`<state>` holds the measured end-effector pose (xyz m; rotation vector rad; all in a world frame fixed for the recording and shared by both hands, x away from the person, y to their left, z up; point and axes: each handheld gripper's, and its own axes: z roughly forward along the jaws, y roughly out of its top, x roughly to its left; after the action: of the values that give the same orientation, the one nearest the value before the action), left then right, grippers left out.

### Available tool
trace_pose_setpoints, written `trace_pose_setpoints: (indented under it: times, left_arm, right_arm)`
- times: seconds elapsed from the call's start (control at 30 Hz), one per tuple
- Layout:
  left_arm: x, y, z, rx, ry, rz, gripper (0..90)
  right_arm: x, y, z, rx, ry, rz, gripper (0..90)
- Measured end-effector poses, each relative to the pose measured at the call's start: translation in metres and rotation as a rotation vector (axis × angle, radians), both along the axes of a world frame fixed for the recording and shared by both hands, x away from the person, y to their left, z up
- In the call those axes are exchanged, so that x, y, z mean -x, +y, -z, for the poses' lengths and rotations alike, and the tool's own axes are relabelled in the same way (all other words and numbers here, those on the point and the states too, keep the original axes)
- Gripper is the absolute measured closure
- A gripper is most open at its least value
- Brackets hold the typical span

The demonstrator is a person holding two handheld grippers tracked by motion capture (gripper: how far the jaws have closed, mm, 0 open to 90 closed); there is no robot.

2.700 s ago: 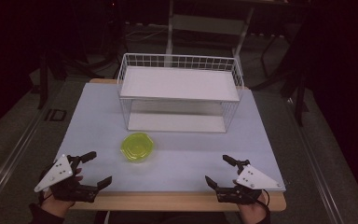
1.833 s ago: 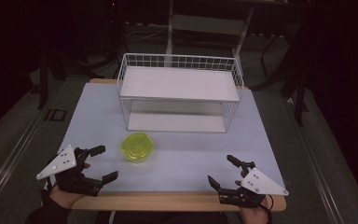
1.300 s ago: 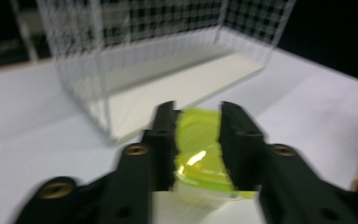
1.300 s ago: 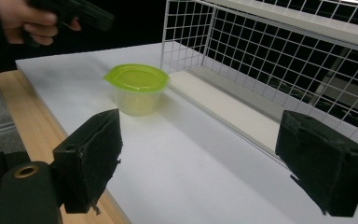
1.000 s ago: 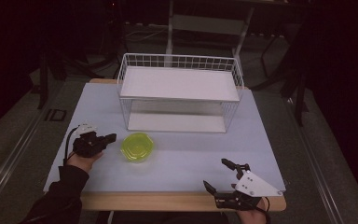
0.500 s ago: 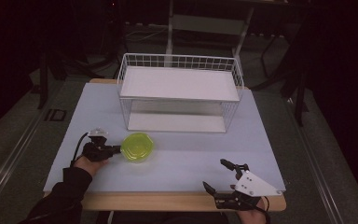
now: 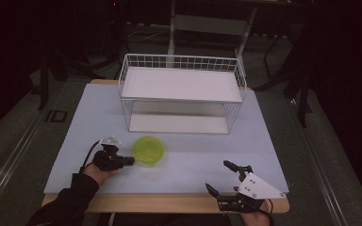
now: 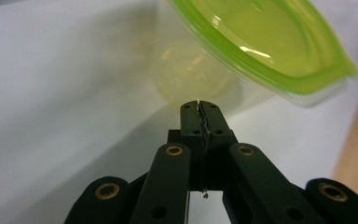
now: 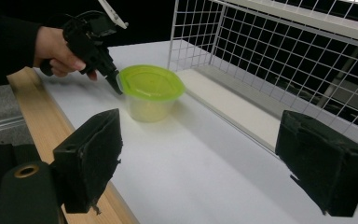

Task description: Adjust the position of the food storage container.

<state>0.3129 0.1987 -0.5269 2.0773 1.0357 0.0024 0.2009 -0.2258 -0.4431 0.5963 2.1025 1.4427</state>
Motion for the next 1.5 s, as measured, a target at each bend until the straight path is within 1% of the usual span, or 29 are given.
trace_pose_setpoints:
  times: [0.07, 0.1, 0.13, 0.2, 0.23, 0.3, 0.37, 0.43, 0.47, 0.57, 0.63, 0.7, 0.8, 0.83, 0.9, 0.97, 1.0, 1.03, 1.07, 1.13, 1.17, 1.27, 1.33, 1.4, 1.43, 1.5]
  left_arm:
    - [0.002, -0.003, -0.001, -0.009, -0.003, 0.001, 89.9]
    - [0.003, -0.003, -0.001, -0.018, -0.008, -0.008, 89.9]
    - [0.002, -0.002, -0.002, -0.019, -0.01, -0.029, 89.9]
    - [0.001, 0.002, -0.003, -0.03, -0.034, -0.058, 89.9]
    - [-0.001, 0.004, -0.004, -0.026, -0.042, -0.078, 89.9]
    - [-0.004, 0.007, -0.006, -0.023, -0.073, -0.11, 89.9]
    - [-0.008, 0.009, -0.007, -0.012, -0.088, -0.139, 89.9]
    - [-0.013, 0.009, -0.005, -0.021, -0.078, -0.149, 89.9]
    - [-0.014, 0.008, -0.004, -0.015, -0.07, -0.15, 90.0]
    - [-0.014, 0.001, -0.001, -0.018, -0.05, -0.116, 90.0]
    - [-0.012, -0.004, 0.0, -0.02, -0.048, -0.095, 90.0]
    - [-0.011, -0.008, 0.001, -0.014, -0.037, -0.09, 90.0]
    - [-0.01, -0.015, 0.001, -0.015, -0.032, -0.074, 90.0]
    - [-0.01, -0.018, 0.001, -0.006, -0.027, -0.067, 90.0]
    - [-0.009, -0.024, 0.001, -0.008, -0.028, -0.052, 89.9]
    - [-0.007, -0.031, 0.001, 0.003, -0.018, -0.036, 89.9]
    - [-0.006, -0.036, 0.002, -0.001, -0.017, -0.021, 89.9]
    - [-0.006, -0.036, 0.002, -0.001, -0.017, -0.021, 89.9]
    - [-0.005, -0.043, 0.002, 0.008, -0.013, -0.007, 89.9]
    - [-0.003, -0.052, 0.002, 0.007, -0.011, 0.018, 89.9]
    - [-0.002, -0.057, 0.003, 0.013, -0.009, 0.028, 89.8]
    - [0.001, -0.068, 0.004, 0.01, -0.005, 0.062, 89.8]
    - [0.003, -0.074, 0.005, 0.016, 0.003, 0.07, 89.7]
    - [0.005, -0.076, 0.005, 0.01, 0.006, 0.082, 89.7]
    - [0.005, -0.074, 0.004, 0.003, 0.0, 0.08, 89.7]
    - [0.006, -0.069, 0.002, 0.001, 0.002, 0.05, 89.7]
  right_arm:
    - [0.0, 0.0, 0.0, 0.002, 0.0, -0.002, 14.3]
    - [0.0, 0.0, 0.0, 0.004, 0.001, -0.002, 14.3]
    - [0.0, 0.0, 0.0, 0.004, 0.001, -0.002, 14.3]
    - [0.0, 0.0, 0.0, 0.004, 0.001, -0.002, 14.3]
    - [0.0, 0.0, 0.0, 0.004, 0.0, -0.002, 14.3]
    - [0.0, 0.0, 0.0, 0.003, -0.004, -0.002, 14.3]
    - [0.0, 0.0, 0.0, 0.001, -0.004, -0.001, 14.3]
    - [-0.001, 0.0, 0.0, 0.001, -0.002, 0.0, 14.3]
    - [-0.001, 0.0, 0.0, 0.002, -0.002, 0.001, 14.3]
    - [-0.001, -0.001, 0.0, 0.001, -0.003, 0.002, 14.3]
    - [-0.001, -0.002, 0.0, -0.001, -0.003, 0.003, 14.3]
    - [-0.001, -0.002, 0.0, -0.001, -0.003, 0.002, 14.3]
    - [-0.001, -0.002, 0.0, 0.0, -0.005, 0.001, 14.3]
    - [-0.001, -0.002, -0.001, 0.002, -0.006, 0.002, 14.3]
    - [-0.001, -0.002, -0.001, -0.001, -0.005, 0.0, 14.3]
    - [-0.001, -0.002, 0.0, -0.001, -0.002, 0.002, 14.3]
    - [-0.001, -0.002, 0.0, -0.003, 0.0, 0.002, 14.3]
    - [-0.001, -0.002, 0.0, -0.003, 0.0, 0.002, 14.3]
    - [-0.001, -0.002, 0.0, 0.0, -0.001, 0.004, 14.3]
    - [-0.001, -0.002, 0.0, 0.0, -0.002, 0.004, 14.3]
    - [-0.001, -0.002, -0.001, 0.003, -0.006, 0.005, 14.3]
    - [-0.001, -0.002, -0.001, 0.002, -0.005, 0.007, 14.3]
    - [-0.001, -0.002, 0.0, 0.004, -0.004, 0.01, 14.3]
    - [-0.001, -0.003, 0.0, 0.005, -0.002, 0.009, 14.3]
    - [-0.001, -0.003, 0.0, 0.006, -0.006, 0.008, 14.3]
    - [-0.001, -0.004, -0.001, 0.002, -0.004, 0.007, 14.4]
